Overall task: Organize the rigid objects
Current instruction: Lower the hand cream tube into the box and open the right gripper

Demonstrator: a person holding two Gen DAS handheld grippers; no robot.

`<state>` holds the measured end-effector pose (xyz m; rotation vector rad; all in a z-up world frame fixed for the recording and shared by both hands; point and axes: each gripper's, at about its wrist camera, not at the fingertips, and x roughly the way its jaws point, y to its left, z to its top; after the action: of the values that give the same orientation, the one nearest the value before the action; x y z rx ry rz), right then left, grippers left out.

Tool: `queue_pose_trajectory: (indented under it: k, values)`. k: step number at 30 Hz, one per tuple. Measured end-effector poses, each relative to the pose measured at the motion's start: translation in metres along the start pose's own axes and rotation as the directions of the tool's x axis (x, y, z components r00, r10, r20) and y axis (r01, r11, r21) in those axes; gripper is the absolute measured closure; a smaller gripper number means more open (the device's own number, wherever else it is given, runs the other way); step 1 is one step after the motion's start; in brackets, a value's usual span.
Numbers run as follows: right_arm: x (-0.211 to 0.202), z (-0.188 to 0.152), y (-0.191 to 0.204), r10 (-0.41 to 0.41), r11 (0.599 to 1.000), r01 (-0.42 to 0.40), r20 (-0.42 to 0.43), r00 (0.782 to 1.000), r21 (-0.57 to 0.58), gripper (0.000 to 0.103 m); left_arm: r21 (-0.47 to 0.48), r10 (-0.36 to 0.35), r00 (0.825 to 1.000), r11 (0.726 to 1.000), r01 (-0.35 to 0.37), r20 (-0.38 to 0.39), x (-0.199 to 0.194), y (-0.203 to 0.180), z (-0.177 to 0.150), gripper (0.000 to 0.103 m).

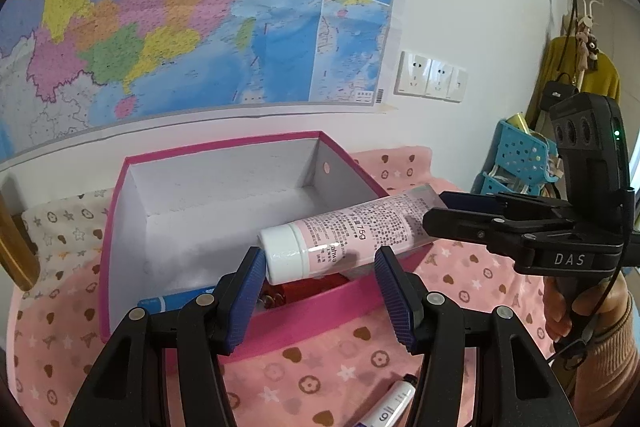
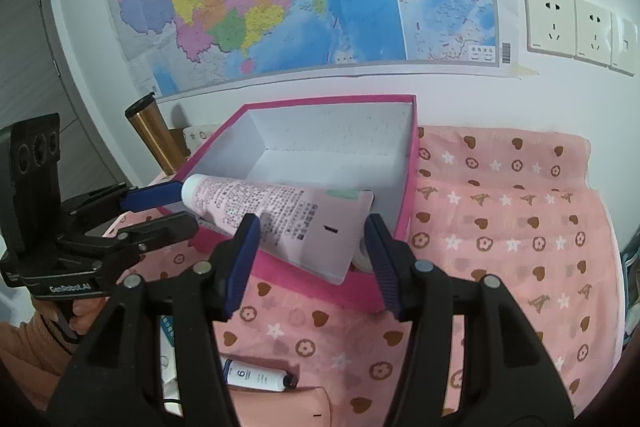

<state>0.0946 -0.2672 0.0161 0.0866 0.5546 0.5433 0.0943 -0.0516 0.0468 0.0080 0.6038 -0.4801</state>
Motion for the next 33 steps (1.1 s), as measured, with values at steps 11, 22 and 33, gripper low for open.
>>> queue_pose_trajectory:
  k: [11,22,33]
  values:
    - [0.018,0.007,-0.005,-0.003,1.000,0.003,-0.022,1.000,0.004,0.046,-0.026,0.008,1.000,1.000,-0.008,-0.025,0.017,0.011,0.004,0.046]
    - [0.033,0.007,-0.011,-0.018,1.000,0.018,-0.054,0.998,0.010,0.046,-0.045,0.014,0.998,0.999,-0.017,-0.057,0.033,0.017,0.002,0.046]
    - [0.048,0.004,-0.013,-0.043,0.999,0.043,-0.094,0.995,0.001,0.046,-0.073,0.015,0.994,0.997,-0.023,-0.107,0.053,0.025,-0.003,0.046]
